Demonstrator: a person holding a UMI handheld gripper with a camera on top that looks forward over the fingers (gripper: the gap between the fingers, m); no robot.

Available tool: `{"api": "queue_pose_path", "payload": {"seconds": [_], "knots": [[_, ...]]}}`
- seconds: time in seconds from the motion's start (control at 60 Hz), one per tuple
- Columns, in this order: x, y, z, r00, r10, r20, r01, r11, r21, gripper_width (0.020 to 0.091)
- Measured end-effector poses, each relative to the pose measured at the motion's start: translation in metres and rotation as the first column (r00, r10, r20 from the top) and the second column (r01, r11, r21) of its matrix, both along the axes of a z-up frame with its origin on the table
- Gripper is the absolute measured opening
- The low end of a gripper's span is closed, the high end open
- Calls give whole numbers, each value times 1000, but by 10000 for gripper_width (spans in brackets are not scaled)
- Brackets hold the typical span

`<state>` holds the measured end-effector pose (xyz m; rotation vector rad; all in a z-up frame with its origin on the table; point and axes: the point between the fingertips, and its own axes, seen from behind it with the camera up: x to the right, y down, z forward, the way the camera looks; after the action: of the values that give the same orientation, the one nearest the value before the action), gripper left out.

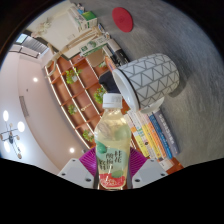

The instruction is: Pour water

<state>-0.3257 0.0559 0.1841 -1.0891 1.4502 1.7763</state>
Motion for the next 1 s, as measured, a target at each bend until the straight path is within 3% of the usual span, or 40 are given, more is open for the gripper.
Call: {"api": "queue_pose_path", "payload": {"seconds": [0.167, 0.25, 0.367, 0.483, 0.6, 0.733, 0.75, 0.833, 1.0], "knots": [[-6, -10, 0, 975, 41, 216, -39, 999, -16, 396], [-1, -15, 13, 890, 47, 454, -53, 999, 0, 395], [26, -16, 51, 631, -45, 774, -41, 995, 91, 398], [70, -17, 68, 229, -129, 965, -16, 991, 136, 395], [120, -12, 74, -113, -123, 986, 21, 992, 126, 398], [175, -7, 59, -390, -49, 919, 76, 993, 85, 399], [185, -1, 44, -418, -46, 907, 85, 992, 89, 398], [210, -4, 37, -492, 13, 870, 130, 990, 58, 398], [254, 5, -7, -534, 51, 844, 175, 983, 51, 398]]}}
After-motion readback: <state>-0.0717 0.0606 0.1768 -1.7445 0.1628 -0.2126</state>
